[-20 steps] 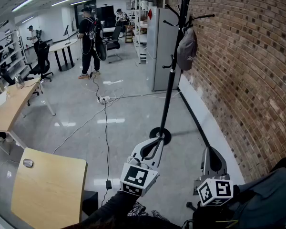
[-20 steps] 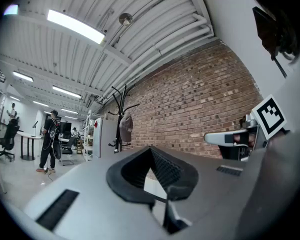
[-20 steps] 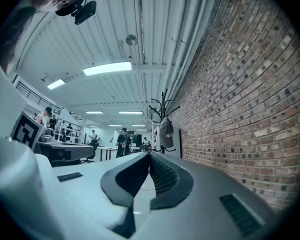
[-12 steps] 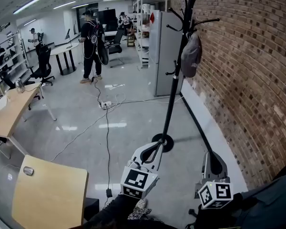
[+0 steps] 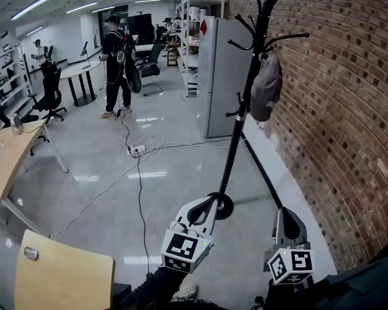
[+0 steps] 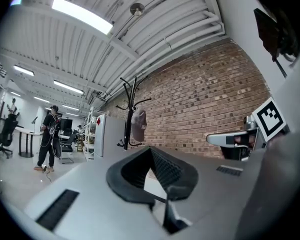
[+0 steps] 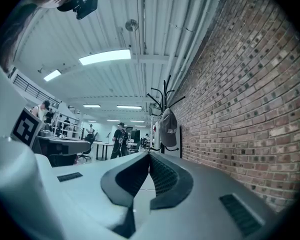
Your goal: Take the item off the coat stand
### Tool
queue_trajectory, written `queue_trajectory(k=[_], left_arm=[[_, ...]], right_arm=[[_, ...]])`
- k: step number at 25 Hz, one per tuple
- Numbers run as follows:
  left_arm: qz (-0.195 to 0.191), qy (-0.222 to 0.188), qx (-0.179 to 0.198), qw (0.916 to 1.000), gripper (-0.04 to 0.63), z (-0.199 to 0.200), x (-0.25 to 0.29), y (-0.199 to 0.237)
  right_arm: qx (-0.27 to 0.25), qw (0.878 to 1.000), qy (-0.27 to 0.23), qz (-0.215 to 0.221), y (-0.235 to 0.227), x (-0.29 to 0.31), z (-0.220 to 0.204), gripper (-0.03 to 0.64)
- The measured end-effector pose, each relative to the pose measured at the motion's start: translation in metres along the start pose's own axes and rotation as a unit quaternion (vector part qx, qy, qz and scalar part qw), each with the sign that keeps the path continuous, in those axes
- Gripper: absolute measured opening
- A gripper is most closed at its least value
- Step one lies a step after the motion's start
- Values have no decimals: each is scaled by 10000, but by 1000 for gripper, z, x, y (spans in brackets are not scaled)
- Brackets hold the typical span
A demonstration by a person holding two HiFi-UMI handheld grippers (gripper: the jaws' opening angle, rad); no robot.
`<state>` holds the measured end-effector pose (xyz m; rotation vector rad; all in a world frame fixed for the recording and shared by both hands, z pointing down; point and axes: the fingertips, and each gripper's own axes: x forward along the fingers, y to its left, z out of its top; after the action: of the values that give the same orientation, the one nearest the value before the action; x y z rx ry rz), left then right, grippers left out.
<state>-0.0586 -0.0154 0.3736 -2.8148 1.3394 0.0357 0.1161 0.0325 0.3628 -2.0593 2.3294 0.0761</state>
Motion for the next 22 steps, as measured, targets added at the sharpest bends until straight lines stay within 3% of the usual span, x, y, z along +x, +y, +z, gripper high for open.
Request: queue_trajectory(k=[10, 22], left_arm=[[-18, -3, 59, 10000, 8, 0, 44, 68], [-140, 52, -55, 9999, 8, -10, 94, 88]], right_arm=[[-25, 10000, -80, -39, 11, 82, 0, 9], [-30, 10000, 24, -5, 7, 132, -7, 9]])
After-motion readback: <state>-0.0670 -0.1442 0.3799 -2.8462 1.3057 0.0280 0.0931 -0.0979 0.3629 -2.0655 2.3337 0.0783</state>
